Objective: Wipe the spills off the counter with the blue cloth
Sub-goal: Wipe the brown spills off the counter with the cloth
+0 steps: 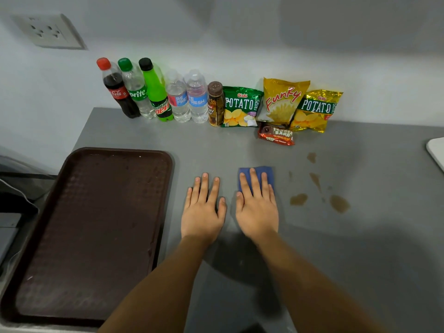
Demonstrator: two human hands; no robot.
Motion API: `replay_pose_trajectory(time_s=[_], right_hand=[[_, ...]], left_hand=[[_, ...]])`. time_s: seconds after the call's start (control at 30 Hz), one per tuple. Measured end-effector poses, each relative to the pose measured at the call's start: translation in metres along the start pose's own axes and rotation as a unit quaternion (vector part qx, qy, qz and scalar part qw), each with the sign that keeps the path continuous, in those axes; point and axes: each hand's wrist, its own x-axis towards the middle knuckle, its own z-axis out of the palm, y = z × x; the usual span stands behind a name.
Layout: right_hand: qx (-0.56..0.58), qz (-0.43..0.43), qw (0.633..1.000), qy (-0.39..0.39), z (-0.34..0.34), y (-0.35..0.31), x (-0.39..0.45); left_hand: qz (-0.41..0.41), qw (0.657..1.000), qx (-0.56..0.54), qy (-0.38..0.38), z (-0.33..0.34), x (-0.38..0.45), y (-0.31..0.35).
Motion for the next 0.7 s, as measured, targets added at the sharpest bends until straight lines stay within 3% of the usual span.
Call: replay_pose_trajectory(time_s=[0.17, 0.47, 0.7], right_hand=[[0.002, -0.007, 1.000, -0.019, -0.009, 0.021, 0.031], [-0.002, 0.099, 0.995, 0.015, -0.019, 0.076, 0.006], [0.003, 0.119, 0.992, 0.039, -0.007, 0.038, -0.059]], left_hand=[[-0.001, 1.000, -0.006, 0.004, -0.001, -0.001, -0.001], [0.001, 1.000, -0.014, -0.008, -0.007, -0.002, 0.001], [-0.004, 1.000, -0.008, -0.015, -0.008, -0.001, 0.003]])
